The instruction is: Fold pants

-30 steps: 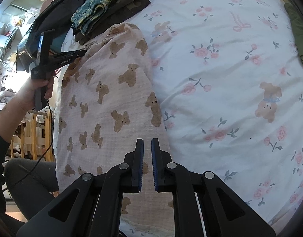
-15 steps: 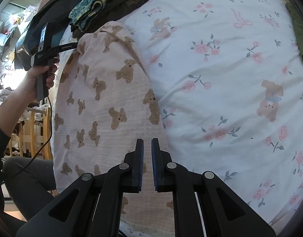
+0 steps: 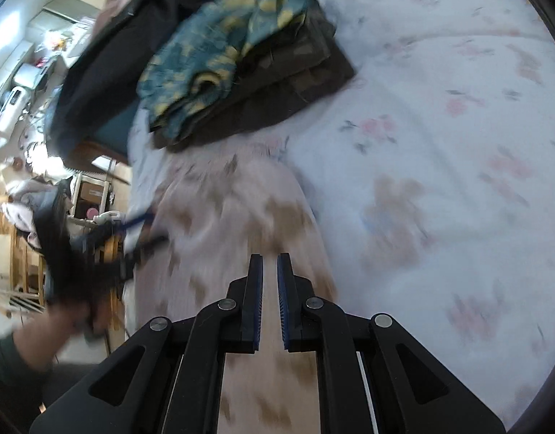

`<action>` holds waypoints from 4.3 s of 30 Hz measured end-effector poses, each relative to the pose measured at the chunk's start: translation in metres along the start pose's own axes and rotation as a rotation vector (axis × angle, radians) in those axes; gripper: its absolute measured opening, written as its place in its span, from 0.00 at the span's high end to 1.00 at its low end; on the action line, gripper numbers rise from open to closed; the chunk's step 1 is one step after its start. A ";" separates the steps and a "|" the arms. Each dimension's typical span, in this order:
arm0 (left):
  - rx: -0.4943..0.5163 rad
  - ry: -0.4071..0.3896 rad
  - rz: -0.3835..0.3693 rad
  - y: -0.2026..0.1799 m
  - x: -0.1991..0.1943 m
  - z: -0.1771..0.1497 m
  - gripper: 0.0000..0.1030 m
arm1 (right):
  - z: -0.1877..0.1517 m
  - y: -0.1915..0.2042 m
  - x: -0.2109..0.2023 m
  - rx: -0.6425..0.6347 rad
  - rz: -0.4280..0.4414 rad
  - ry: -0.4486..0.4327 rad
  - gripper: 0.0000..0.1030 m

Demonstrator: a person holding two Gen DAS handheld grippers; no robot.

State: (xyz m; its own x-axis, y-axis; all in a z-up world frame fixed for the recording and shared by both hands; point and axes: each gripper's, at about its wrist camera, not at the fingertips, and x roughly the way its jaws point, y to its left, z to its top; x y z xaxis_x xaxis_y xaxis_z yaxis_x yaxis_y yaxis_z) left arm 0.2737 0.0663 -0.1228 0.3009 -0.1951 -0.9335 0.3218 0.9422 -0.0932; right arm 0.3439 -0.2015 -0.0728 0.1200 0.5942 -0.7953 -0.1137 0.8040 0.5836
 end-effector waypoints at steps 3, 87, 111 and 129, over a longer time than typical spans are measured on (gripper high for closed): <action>0.025 0.028 0.006 -0.001 0.014 -0.007 0.47 | 0.027 0.003 0.037 -0.040 -0.051 -0.013 0.90; -0.202 -0.052 0.027 0.046 -0.034 -0.015 0.38 | -0.020 -0.035 -0.088 -0.108 -0.055 -0.083 0.52; -0.070 0.073 -0.263 0.034 0.046 0.040 0.91 | 0.075 -0.018 0.069 -0.068 0.187 0.075 0.46; 0.128 -0.269 -0.092 -0.011 -0.065 0.108 0.98 | 0.107 0.062 -0.058 -0.440 0.008 -0.179 1.00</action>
State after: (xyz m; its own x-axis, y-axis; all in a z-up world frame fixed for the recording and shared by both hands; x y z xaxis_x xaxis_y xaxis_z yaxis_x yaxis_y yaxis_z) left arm 0.3473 0.0390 -0.0235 0.4863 -0.3593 -0.7965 0.4643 0.8785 -0.1128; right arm 0.4350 -0.1835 0.0267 0.2813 0.6254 -0.7278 -0.5176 0.7376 0.4337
